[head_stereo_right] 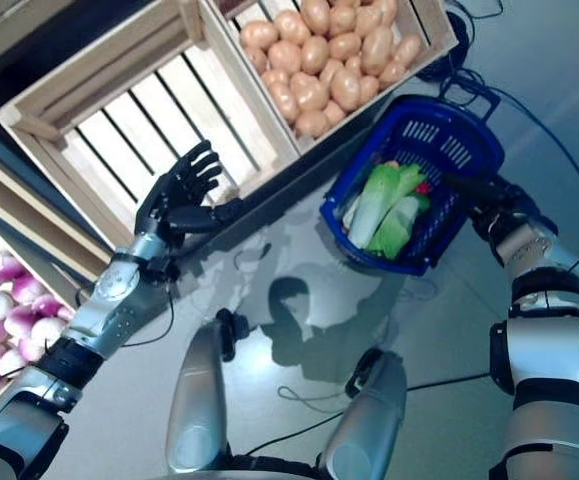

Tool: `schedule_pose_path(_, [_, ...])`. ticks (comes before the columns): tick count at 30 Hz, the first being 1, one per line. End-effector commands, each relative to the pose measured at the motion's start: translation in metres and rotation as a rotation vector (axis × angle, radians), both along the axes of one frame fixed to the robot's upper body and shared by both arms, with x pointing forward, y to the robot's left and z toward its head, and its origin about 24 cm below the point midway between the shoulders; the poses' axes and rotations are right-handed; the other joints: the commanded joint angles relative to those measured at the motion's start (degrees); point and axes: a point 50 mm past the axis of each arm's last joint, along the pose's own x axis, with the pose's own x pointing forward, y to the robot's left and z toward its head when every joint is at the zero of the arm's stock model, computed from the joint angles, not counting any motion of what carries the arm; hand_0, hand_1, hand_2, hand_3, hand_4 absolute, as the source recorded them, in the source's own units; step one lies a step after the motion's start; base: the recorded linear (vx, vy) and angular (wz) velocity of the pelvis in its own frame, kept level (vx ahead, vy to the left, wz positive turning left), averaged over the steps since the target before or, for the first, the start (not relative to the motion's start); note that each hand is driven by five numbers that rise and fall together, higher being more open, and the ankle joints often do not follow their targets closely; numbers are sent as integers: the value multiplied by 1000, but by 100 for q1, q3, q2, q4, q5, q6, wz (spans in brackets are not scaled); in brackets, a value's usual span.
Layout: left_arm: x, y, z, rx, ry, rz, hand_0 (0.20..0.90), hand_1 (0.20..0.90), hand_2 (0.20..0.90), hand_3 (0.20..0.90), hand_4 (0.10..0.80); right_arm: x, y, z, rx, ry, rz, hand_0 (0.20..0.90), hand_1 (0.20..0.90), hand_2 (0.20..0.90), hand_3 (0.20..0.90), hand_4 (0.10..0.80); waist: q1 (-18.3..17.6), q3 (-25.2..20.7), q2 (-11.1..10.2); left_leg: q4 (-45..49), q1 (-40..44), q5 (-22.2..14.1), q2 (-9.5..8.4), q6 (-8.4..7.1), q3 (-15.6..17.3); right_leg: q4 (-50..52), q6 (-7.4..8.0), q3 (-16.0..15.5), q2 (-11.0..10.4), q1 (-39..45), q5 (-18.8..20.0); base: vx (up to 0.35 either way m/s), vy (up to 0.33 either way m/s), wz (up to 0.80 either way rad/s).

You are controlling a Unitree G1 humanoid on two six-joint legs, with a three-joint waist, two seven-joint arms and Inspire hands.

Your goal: Put vegetables into the basket

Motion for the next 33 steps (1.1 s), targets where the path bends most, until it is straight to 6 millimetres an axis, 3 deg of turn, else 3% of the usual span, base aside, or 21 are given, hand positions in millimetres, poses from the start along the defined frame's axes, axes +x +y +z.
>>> schedule_pose_path(1, [-1,6,24,3,-148,4,900,900,900,900,800,0,13,-17,42,-98,65,900,900,900,900,800,65,-1077,-189,-771,776,-199,-33,196,271,-939,-355,-126,146,375,673,155,-49,-10])
schedule_pose_path(2, [-1,3,13,20,-98,18,900,900,900,900,800,-1,27,-36,30,-86,83,900,900,900,900,800,22,-1275,-244,-1261,1185,-3,-62,177,416,-1578,-318,-222,335,828,867,156,-44,-7])
schedule_pose_path(4, [-1,-1,3,32,-58,11,900,900,900,900,800,1,44,-48,20,-95,114,900,900,900,900,800,-12,-1427,-285,-1650,1485,155,-83,156,487,-2057,-287,-279,480,1166,1008,177,-30,-15])
schedule_pose_path(6, [-7,-9,-18,41,13,7,900,900,900,900,800,-4,77,-75,48,-78,173,900,900,900,900,800,-83,-1716,-336,-2279,1980,399,-127,126,627,-2791,-225,-325,735,1732,1193,259,-8,-29])
schedule_pose_path(7, [-17,-10,-38,46,57,30,900,900,900,900,800,-19,101,-103,83,-68,211,900,900,900,900,800,-141,-1925,-356,-2660,2283,542,-149,106,708,-3211,-195,-314,911,2060,1292,254,23,-29])
schedule_pose_path(8, [-24,-8,-50,41,88,39,900,900,900,900,800,-30,113,-120,110,-53,230,900,900,900,900,800,-165,-2033,-355,-2817,2397,609,-166,100,710,-3378,-185,-292,985,2189,1332,222,38,-31])
schedule_pose_path(10, [-36,-8,-73,36,144,46,900,900,900,900,800,-51,138,-147,152,-11,280,900,900,900,900,800,-211,-2202,-342,-3133,2579,745,-170,91,762,-3675,-177,-287,1045,2366,1436,91,36,-30])
schedule_pose_path(11, [-38,-7,-75,36,150,47,900,900,900,900,800,-54,140,-150,153,-5,284,900,900,900,900,800,-213,-2219,-341,-3178,2614,762,-170,86,775,-3718,-175,-285,1052,2400,1448,88,37,-21])
schedule_pose_path(13, [-58,-4,-106,-3,246,58,900,900,900,900,800,-79,165,-175,186,50,344,900,900,900,900,800,-265,-2368,-308,-3558,2909,893,-173,56,875,-4048,-148,-269,1117,2650,1553,94,48,-17])
schedule_pose_path(17, [-78,5,-137,-100,340,89,900,900,900,900,800,-99,182,-190,218,77,374,900,900,900,900,800,-321,-2483,-295,-3917,3184,1006,-174,21,953,-4350,-125,-252,1172,2869,1660,44,25,-13])
schedule_pose_path(25, [-106,6,-186,-42,543,162,900,900,900,900,800,-123,213,-206,342,140,409,900,900,900,900,800,-539,-2616,-274,-4076,3341,1008,-189,-28,975,-4689,-115,-176,1270,3004,1822,13,13,-6])
schedule_pose_path(29, [-126,3,-214,11,685,134,900,900,900,900,800,-146,234,-220,427,227,434,900,900,900,900,800,-680,-2605,-259,-4076,3358,1002,-215,-7,955,-4681,-121,-64,1291,2993,1800,0,0,0])
schedule_pose_path(33, [-139,-3,-229,60,772,108,900,900,900,900,800,-165,243,-238,460,394,448,900,900,900,900,800,-679,-2577,-228,-4076,3353,998,-243,4,903,-4681,-120,-64,1290,3007,1778,0,0,0])
